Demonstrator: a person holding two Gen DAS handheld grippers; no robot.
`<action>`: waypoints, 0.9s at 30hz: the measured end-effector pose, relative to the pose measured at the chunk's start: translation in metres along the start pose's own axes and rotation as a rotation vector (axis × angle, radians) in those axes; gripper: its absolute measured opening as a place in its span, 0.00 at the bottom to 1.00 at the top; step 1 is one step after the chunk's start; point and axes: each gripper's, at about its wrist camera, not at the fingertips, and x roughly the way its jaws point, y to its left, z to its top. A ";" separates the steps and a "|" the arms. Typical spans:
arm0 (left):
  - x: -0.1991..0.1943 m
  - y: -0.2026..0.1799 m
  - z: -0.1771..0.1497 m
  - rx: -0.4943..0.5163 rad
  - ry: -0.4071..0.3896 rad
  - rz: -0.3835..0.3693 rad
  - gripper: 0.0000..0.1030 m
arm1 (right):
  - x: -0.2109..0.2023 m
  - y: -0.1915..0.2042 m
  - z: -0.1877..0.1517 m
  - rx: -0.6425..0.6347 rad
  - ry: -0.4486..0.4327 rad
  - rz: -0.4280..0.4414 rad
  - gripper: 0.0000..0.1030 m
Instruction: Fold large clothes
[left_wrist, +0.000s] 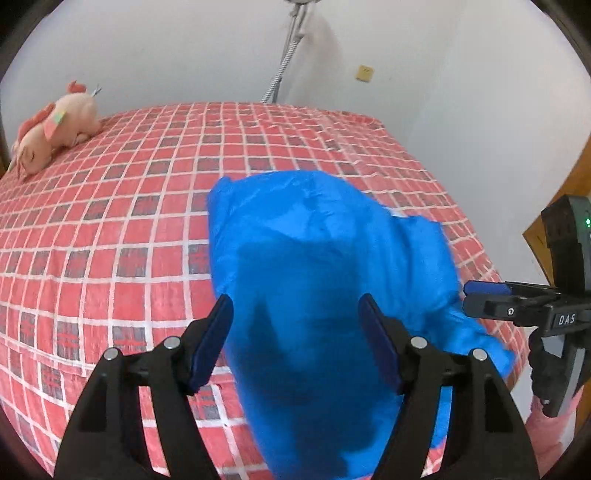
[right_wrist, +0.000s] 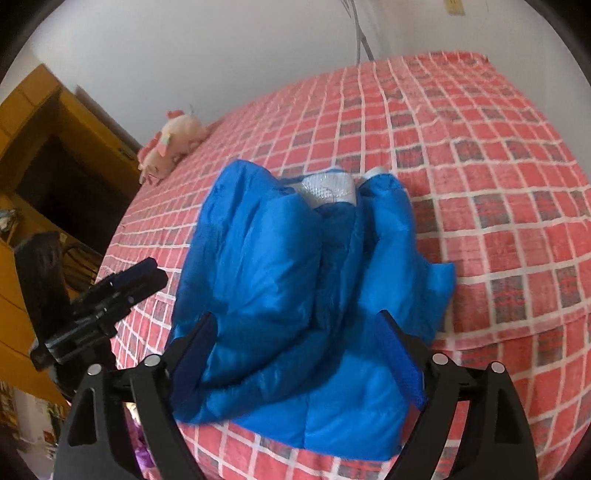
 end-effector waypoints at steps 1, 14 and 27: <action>0.003 0.004 0.001 -0.003 -0.006 0.014 0.67 | 0.006 0.000 0.003 0.008 0.015 -0.003 0.84; 0.018 0.021 0.000 -0.027 -0.026 0.027 0.67 | 0.049 0.020 0.025 -0.057 0.058 -0.025 0.28; -0.004 -0.031 -0.007 0.083 -0.090 0.010 0.67 | -0.046 0.017 0.018 -0.141 -0.146 -0.028 0.15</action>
